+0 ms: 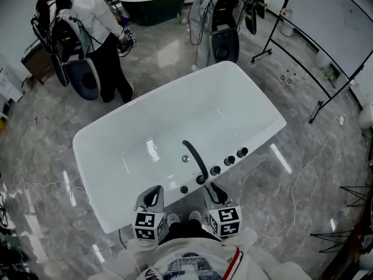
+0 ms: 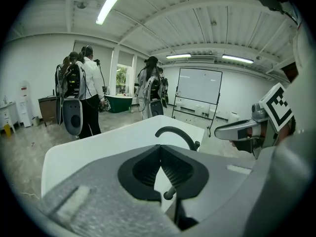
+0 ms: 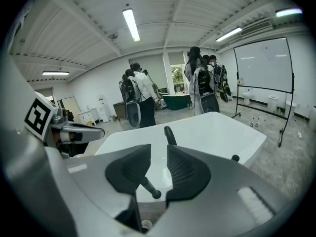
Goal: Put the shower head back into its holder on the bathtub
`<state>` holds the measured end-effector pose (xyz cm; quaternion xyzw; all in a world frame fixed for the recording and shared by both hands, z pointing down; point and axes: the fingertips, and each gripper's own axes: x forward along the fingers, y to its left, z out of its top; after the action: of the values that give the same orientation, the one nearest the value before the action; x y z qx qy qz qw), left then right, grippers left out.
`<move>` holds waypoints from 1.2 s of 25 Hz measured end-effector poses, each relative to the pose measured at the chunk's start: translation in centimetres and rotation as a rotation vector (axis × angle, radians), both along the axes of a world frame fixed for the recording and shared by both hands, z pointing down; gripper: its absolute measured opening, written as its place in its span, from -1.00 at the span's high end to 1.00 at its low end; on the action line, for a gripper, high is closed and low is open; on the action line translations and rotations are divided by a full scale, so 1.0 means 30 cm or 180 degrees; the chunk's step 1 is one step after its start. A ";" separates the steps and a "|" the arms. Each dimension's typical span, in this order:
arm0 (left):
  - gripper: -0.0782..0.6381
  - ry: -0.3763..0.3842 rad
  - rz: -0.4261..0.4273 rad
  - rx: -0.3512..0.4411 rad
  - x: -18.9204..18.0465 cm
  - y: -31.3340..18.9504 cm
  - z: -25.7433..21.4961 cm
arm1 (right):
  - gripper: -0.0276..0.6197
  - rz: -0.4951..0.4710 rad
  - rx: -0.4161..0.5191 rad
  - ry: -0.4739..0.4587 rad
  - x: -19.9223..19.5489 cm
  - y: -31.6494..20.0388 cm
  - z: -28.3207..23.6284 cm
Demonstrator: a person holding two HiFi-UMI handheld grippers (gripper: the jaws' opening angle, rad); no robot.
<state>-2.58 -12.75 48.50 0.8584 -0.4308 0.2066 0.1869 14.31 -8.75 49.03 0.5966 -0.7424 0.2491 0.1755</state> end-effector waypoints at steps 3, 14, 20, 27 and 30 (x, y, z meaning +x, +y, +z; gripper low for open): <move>0.78 0.0011 0.0041 0.0117 0.028 -0.014 -0.061 | 0.62 0.0047 0.0171 -0.0010 0.037 -0.026 -0.084; 0.78 -0.0108 0.0062 0.0514 0.037 -0.086 -0.296 | 0.69 0.0056 0.0655 -0.0021 0.032 -0.112 -0.318; 0.78 -0.0089 0.0062 0.0686 0.118 -0.122 -0.362 | 0.74 0.0066 0.0812 -0.0036 0.083 -0.145 -0.337; 0.78 -0.0078 0.0042 0.0647 0.107 -0.066 -0.372 | 0.82 0.0097 0.0816 -0.0075 0.071 -0.097 -0.354; 0.78 -0.0086 0.0007 0.0598 0.106 -0.058 -0.361 | 0.86 0.0096 0.0772 -0.0123 0.077 -0.091 -0.338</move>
<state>0.59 -14.49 37.68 0.8697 -0.4499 0.1771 0.0994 16.61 -11.47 38.88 0.6197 -0.7613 0.1716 0.0840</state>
